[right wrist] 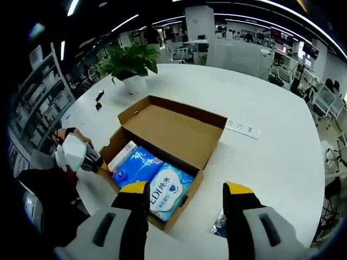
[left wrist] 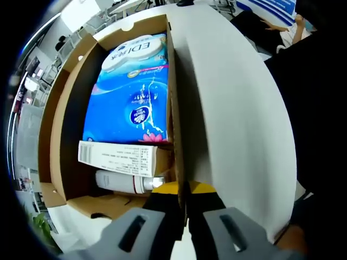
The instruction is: Operate the shoe box by opening the lid, removing the specified soft item, and placing it in the target area until the item is outside and the box remains undamaged.
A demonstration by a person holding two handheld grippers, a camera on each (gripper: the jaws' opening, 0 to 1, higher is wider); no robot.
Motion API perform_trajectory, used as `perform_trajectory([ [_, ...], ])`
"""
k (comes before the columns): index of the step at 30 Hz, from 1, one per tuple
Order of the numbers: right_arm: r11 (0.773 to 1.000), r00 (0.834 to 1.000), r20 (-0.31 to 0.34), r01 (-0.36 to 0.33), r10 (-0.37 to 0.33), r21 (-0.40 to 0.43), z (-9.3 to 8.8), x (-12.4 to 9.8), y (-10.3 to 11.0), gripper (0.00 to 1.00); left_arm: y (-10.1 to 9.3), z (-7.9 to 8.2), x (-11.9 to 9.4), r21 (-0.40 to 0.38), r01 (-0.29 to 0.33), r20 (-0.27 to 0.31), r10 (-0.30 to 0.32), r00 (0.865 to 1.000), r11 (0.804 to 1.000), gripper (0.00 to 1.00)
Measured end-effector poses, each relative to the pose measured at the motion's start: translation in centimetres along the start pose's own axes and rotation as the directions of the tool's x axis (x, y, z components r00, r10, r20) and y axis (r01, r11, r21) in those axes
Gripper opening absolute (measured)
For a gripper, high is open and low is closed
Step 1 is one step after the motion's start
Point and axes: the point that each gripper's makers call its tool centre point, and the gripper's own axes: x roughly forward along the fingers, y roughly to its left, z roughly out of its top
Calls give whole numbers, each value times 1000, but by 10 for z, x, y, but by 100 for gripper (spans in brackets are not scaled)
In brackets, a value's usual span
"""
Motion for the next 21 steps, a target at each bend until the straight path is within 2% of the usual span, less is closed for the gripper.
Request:
perform_trajectory([
  [3,1000,1000,-10,-2,2,-11,4,3,10,57,0,0,0,-3,-5,-4,5,1000,1000,2],
  [5,998,999,-40,7,-10,-58,7,8,23,58,0,0,0,0,-9,-11,9,1000,1000,2],
  [8,998,999,-46,13,-16,-58,12,14,30,58,-1,-1,0,0,-8,-8,8,1000,1000,2],
  [10,998,997,-71,12,-17,-67,8,19,38,58,-1,-1,0,6,-10,-9,10,1000,1000,2],
  [16,997,992,-122,32,-41,-72,7,32,46,60,0,-1,1,6,-6,-6,6,1000,1000,2],
  [20,998,991,-127,40,-47,-55,10,42,52,60,-1,-1,1,6,-5,-4,5,1000,1000,2],
  [21,997,986,-155,46,-56,-66,7,45,54,60,0,-1,1,6,-5,-3,5,1000,1000,2],
])
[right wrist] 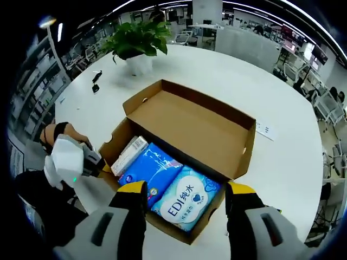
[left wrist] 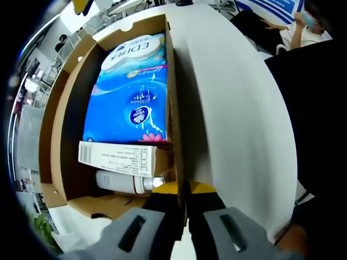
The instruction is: Operate the shoe box by opening the lid, removing the specified soft item, and placing it in the target area until the item is outside and the box remains undamaged.
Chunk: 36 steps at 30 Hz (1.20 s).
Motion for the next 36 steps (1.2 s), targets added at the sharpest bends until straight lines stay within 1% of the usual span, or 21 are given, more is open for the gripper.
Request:
perform_trajectory([
  [2,1000,1000,-11,0,0,-3,1,4,2,60,0,0,0,2,-1,0,1,1000,1000,2],
  [3,1000,1000,-27,-7,6,-8,-1,6,6,60,0,0,0,1,-1,1,1,1000,1000,2],
  [6,1000,999,-37,0,0,2,1,10,7,60,-1,0,0,3,0,2,0,1000,1000,2],
  [10,1000,997,-78,9,-9,5,-3,18,8,60,-1,1,0,5,-1,7,1,1000,1000,2],
  [16,1000,995,-97,0,2,15,-5,26,15,60,-1,1,0,4,1,7,-1,1000,1000,2],
  [22,1000,990,-139,0,3,22,-6,43,20,60,-1,2,0,5,1,11,-1,1000,1000,2],
  [27,1000,986,-169,3,0,20,-10,52,23,60,-1,2,0,5,1,10,-1,1000,1000,2],
  [28,1000,983,-182,14,-9,26,-12,55,22,60,-1,2,0,7,0,11,0,1000,1000,2],
  [30,992,959,-278,83,-53,96,-50,71,14,60,-2,2,-1,7,2,11,-2,1000,1000,2],
  [33,991,950,-306,96,-64,91,-62,75,13,61,-2,1,-1,7,0,11,0,1000,1000,2],
  [35,988,949,-311,99,-57,120,-66,76,15,61,-3,1,-1,9,-1,11,1,1000,1000,2],
  [36,987,948,-313,102,-60,121,-66,77,15,62,-3,1,-1,12,-1,11,1,1000,1000,2],
])
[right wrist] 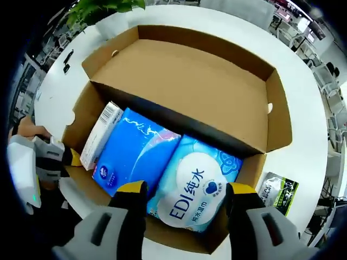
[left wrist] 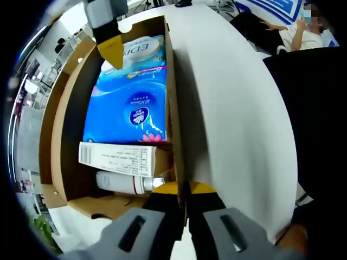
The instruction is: Operate the shoe box by opening the lid, removing the specified soft item, and placing it in the target area until the item is outside and the box remains undamaged.
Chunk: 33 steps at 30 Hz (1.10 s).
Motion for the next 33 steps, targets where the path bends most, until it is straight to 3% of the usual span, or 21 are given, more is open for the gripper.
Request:
perform_trajectory([
  [9,999,1000,-24,14,-13,51,-7,11,-5,68,-1,0,0,-1,0,2,0,1000,1000,2],
  [16,995,1000,-18,10,-8,96,-7,12,-7,63,-2,0,0,-2,1,1,-1,1000,1000,2],
  [32,982,995,-18,102,-100,158,-1,19,-21,59,-1,-1,1,-3,0,-2,0,1000,1000,2],
  [33,975,994,-32,109,-105,196,-4,18,-21,59,-1,-1,1,-3,0,-1,0,1000,1000,2],
])
